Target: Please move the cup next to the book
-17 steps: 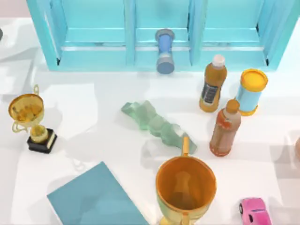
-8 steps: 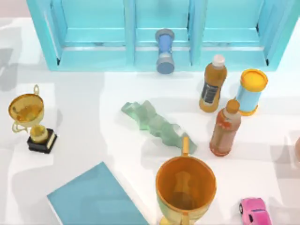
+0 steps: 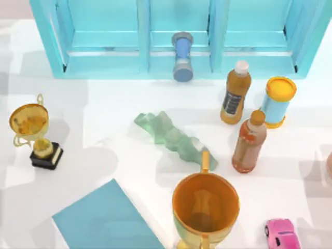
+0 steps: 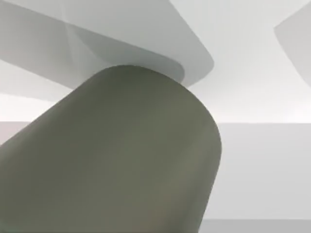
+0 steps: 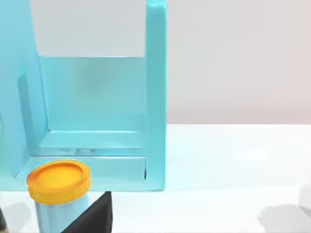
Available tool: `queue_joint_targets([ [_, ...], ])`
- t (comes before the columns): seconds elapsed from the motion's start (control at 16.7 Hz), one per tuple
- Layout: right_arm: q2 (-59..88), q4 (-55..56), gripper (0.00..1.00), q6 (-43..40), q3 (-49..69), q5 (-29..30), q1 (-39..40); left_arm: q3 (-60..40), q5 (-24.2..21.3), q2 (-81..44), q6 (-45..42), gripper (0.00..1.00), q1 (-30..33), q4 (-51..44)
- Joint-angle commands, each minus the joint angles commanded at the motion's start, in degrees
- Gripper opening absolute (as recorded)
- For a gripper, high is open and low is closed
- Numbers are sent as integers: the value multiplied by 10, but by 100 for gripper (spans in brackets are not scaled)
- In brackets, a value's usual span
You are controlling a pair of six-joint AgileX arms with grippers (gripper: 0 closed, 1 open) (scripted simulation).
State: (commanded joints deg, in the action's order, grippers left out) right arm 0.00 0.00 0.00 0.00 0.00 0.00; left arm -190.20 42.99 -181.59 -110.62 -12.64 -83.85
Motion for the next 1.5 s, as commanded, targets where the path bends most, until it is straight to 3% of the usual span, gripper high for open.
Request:
queue_joint_targets([
  [0.78,0,0,100,0,0,0,0,0,0,0,0,2,0,0],
  [1.5,0,0,100,0,0,0,0,22,0,18,1,0,0,6],
])
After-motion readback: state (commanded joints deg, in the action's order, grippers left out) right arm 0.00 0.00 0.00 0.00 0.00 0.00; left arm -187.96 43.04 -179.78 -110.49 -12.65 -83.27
